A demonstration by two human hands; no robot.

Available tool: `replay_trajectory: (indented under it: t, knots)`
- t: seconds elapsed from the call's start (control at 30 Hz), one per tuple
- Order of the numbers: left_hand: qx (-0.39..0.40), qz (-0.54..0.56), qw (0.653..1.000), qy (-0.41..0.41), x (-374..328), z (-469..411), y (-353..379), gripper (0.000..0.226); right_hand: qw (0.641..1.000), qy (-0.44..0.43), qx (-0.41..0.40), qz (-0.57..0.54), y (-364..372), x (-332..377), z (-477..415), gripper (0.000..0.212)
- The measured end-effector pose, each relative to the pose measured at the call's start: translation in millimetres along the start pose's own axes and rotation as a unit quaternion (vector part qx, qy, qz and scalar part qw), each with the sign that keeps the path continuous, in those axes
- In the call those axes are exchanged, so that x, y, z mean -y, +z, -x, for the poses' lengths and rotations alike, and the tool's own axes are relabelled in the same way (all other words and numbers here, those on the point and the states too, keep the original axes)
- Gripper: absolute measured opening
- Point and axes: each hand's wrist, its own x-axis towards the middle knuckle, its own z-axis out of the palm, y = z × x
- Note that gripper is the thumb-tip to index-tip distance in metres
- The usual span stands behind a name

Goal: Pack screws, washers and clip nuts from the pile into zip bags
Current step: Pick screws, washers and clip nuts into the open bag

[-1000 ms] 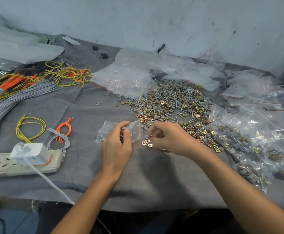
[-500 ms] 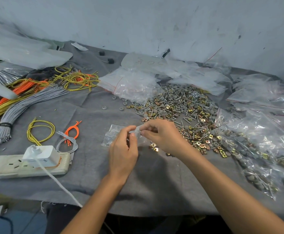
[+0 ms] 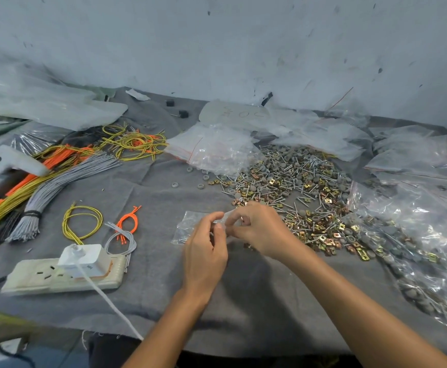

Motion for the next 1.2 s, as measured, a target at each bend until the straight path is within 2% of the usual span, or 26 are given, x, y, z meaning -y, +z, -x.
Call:
replay_trajectory:
  t: [0.13, 0.2, 0.27, 0.37, 0.7, 0.83, 0.93, 1.03, 1.13, 1.2]
  knots:
    - [-0.009, 0.005, 1.0, -0.005, -0.2, -0.4, 1.0, 0.022, 0.997, 0.032, -0.054, -0.05, -23.7, -18.1, 5.3, 0.004]
    - [-0.009, 0.0, 1.0, -0.001, -0.3, -0.4, 1.3, 0.022, 0.998, 0.051, -0.032, -0.002, -33.0, -29.6, 10.2, 0.008]
    - [-0.008, -0.004, 1.0, 0.0, -0.2, -0.4, 1.1, 0.023, 0.996, 0.06, 0.033, 0.063, -34.2, -35.1, 16.9, 0.009]
    - [-0.006, -0.007, 1.0, 0.004, 0.1, -0.3, 0.5, 0.023, 0.987, 0.038, 0.1, 0.123, -23.4, -38.3, 22.9, 0.009]
    - [-0.002, -0.004, 1.0, 0.001, -2.1, -0.2, 0.0, 0.023, 0.978, 0.0, 0.085, 0.19, 1.7, -31.4, 14.3, 0.021]
    - [0.001, -0.003, 1.0, -0.003, -2.6, 0.5, -0.1, 0.023, 0.976, -0.02, 0.092, 0.198, 2.7, -28.6, 11.4, 0.015]
    - [0.0, -0.003, 1.0, -0.005, -2.2, 0.9, -0.5, 0.023, 0.983, -0.03, 0.091, 0.154, 2.2, -31.4, 14.3, 0.014]
    - [-0.003, -0.001, 1.0, -0.004, -2.6, 0.7, 0.2, 0.023, 1.0, 0.007, 0.026, -0.007, -3.3, -36.7, 21.7, 0.015]
    - [-0.002, -0.001, 1.0, -0.005, -3.0, 0.7, -0.1, 0.023, 0.985, 0.02, -0.006, -0.169, -10.1, -33.0, 27.2, 0.019]
    - [-0.003, -0.003, 1.0, -0.005, -2.1, 0.6, 0.0, 0.023, 0.973, 0.015, -0.015, -0.228, -11.1, -28.1, 28.1, 0.023]
